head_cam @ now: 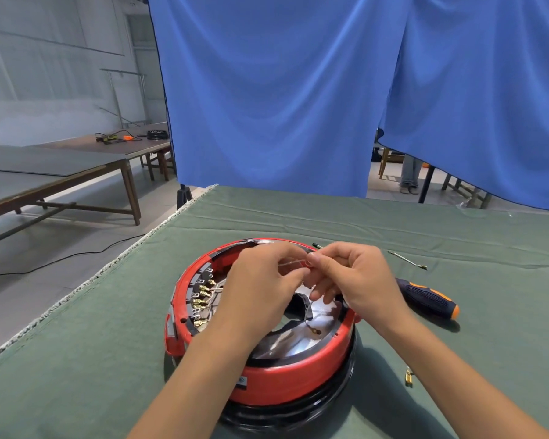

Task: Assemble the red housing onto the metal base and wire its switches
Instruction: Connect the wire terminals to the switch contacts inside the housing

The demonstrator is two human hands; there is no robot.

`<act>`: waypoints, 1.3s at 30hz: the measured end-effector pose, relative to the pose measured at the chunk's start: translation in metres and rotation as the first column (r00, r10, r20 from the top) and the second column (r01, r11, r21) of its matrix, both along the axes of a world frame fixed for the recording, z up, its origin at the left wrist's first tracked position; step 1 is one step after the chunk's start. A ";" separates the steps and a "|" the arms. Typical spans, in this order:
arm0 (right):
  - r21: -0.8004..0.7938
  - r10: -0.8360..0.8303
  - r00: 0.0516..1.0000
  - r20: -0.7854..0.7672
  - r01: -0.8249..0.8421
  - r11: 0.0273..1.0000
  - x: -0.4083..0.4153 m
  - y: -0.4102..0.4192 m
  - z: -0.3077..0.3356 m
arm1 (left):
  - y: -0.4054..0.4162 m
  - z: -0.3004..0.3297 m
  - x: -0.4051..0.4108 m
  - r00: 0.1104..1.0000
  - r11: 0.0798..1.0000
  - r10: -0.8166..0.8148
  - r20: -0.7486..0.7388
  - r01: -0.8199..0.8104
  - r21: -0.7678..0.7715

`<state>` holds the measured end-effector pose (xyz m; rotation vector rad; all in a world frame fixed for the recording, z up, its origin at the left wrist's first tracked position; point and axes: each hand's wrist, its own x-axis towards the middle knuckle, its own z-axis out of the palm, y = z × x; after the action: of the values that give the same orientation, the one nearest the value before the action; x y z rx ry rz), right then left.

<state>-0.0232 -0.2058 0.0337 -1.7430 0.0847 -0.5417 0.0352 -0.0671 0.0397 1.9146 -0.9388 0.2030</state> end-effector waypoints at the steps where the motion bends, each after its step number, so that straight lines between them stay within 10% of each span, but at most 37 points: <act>1: -0.013 0.010 1.000 -0.006 -0.010 1.000 -0.001 0.000 0.001 | 0.000 0.000 0.001 1.000 1.000 0.003 -0.025 -0.003 -0.013; 18: 0.202 -0.152 0.985 0.077 0.134 0.970 0.000 -0.007 -0.001 | -0.001 -0.005 0.006 0.991 0.998 0.044 -0.124 -0.048 -0.030; 25: -0.008 -0.437 0.890 0.134 0.442 0.897 0.002 -0.018 -0.013 | -0.001 -0.007 0.007 0.983 0.997 -0.005 -0.184 0.020 0.080; 39: -0.087 -0.375 0.927 0.029 0.376 0.923 0.009 -0.022 -0.034 | -0.016 0.007 0.006 0.938 0.898 -0.210 -0.276 0.296 0.326</act>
<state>-0.0142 -0.2281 0.0002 -1.8219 0.3986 -0.8465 0.0408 -0.0830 0.0464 2.0641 -1.1101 -0.3721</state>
